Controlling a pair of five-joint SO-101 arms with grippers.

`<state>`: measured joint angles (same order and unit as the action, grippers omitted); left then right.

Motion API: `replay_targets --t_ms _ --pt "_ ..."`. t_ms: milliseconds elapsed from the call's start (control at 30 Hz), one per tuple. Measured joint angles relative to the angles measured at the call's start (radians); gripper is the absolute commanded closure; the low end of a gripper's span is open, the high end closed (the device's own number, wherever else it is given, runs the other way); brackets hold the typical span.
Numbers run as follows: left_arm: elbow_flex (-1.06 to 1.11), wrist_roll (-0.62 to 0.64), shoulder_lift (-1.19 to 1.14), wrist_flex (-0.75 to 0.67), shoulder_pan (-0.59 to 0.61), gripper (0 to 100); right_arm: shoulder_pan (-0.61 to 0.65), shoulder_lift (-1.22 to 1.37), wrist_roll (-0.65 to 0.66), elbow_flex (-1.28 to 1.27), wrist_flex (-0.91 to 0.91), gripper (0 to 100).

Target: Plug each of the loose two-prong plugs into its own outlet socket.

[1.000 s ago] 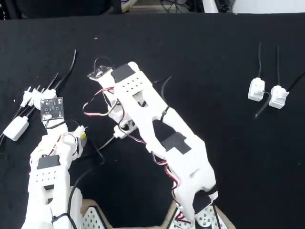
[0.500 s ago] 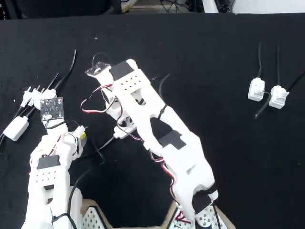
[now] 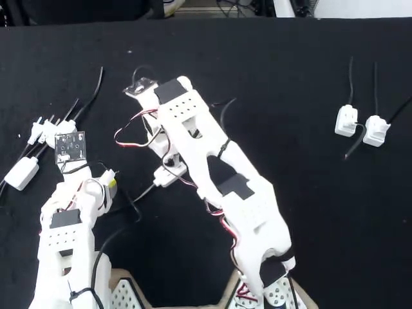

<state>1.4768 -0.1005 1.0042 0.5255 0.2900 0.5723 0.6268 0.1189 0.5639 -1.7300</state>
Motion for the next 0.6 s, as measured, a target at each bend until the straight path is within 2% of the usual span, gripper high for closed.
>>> replay_targets --t_ms 467,600 --pt "0.0 0.0 0.0 0.0 0.0 76 0.0 -0.198 -0.008 -0.153 0.005 98.8" --pt "0.0 0.0 0.0 0.0 0.0 76 0.0 -0.304 -0.008 -0.296 0.097 98.8"
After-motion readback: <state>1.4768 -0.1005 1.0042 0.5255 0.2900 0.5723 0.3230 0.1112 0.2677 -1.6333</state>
